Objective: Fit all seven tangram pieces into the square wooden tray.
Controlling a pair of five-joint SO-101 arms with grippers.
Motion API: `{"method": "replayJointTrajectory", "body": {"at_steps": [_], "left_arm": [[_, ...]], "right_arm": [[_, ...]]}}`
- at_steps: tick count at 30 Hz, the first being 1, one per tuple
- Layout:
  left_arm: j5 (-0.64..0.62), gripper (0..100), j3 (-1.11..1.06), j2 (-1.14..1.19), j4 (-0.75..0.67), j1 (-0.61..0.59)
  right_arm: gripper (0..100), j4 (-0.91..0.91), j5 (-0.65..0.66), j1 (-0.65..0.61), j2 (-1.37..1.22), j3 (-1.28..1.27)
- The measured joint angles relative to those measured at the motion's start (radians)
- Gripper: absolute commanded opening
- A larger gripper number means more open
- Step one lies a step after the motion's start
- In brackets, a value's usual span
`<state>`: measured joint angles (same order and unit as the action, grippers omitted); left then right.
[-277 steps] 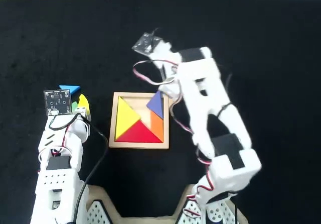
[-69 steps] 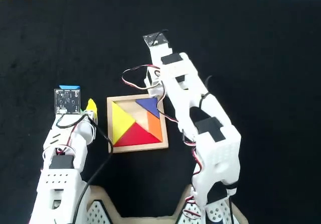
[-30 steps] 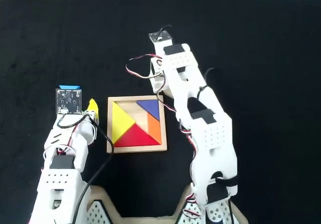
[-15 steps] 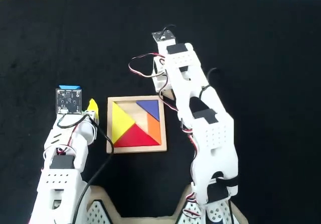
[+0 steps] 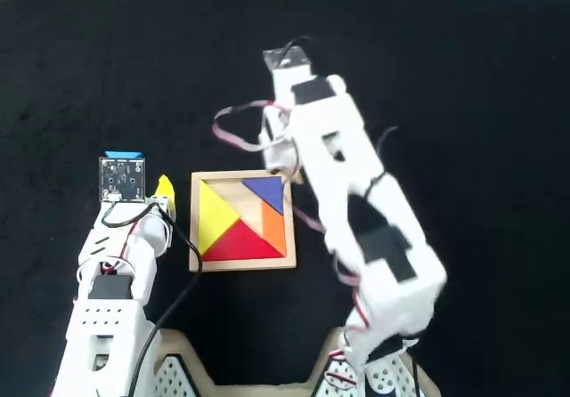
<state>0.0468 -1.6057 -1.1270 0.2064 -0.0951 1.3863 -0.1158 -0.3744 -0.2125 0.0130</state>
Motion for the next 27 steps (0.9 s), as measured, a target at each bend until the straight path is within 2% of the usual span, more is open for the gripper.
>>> {"method": "replayJointTrajectory", "body": {"at_steps": [5,7,9,14,19,27], "left_arm": [[0.0,12,0.0,0.0,0.0,0.0],[0.0,12,0.0,0.0,0.0,0.0],[0.0,12,0.0,0.0,0.0,0.0],[0.0,12,0.0,0.0,0.0,0.0],[0.0,12,0.0,0.0,0.0,0.0],[0.0,12,0.0,0.0,-0.02,0.0]], "right_arm": [[3.9,-0.204,-0.003,-0.061,0.247,-0.327],[8.3,-0.279,-0.005,-0.087,0.272,-0.414],[8.1,-0.301,-0.009,-0.12,0.272,-0.46],[1.1,-0.334,-0.023,-0.201,0.186,-0.466],[1.5,-0.35,-0.117,-0.226,0.069,-0.434],[1.8,-0.35,-0.204,-0.229,0.063,-0.423]]}}
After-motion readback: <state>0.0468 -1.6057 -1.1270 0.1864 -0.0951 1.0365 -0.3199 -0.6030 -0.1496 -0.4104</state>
